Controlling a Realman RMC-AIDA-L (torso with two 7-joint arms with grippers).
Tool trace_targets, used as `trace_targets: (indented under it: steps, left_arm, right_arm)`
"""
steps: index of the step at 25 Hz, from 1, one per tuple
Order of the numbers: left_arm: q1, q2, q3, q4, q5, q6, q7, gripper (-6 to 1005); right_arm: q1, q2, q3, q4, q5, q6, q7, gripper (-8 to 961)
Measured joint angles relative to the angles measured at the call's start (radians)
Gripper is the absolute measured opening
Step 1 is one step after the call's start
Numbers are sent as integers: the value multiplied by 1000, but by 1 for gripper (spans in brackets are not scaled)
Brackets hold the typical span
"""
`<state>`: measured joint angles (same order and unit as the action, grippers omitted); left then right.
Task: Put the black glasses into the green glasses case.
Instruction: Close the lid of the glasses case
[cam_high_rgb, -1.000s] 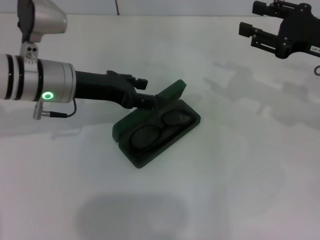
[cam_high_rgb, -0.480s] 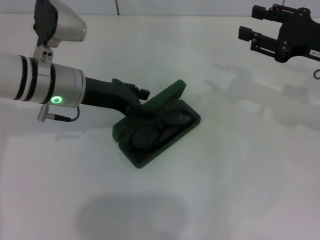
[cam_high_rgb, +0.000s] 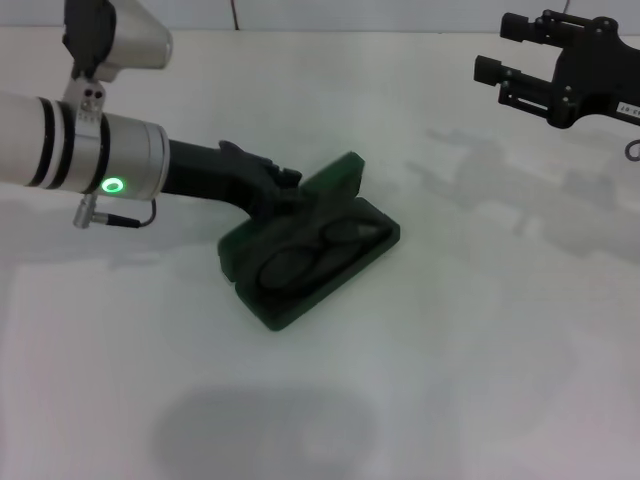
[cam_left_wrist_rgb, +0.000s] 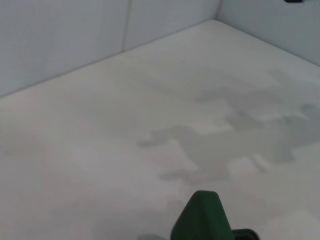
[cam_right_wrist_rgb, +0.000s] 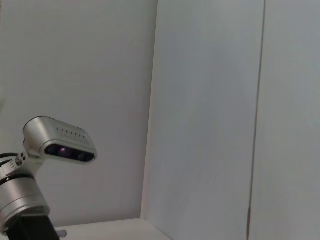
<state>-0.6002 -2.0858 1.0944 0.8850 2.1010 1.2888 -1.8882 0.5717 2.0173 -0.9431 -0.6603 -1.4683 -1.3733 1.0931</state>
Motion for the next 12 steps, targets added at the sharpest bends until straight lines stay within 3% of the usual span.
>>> trace_targets:
  steps: [8,12]
  left_arm:
    - [-16,4,2,2,11,-20,9,221]
    - [-32,5,1,15,14,-20,20,198]
  right_arm:
    - [-9,2,7,-1,6,-1,-13,575]
    - [-11,2,9,1,6,-2,-19,576]
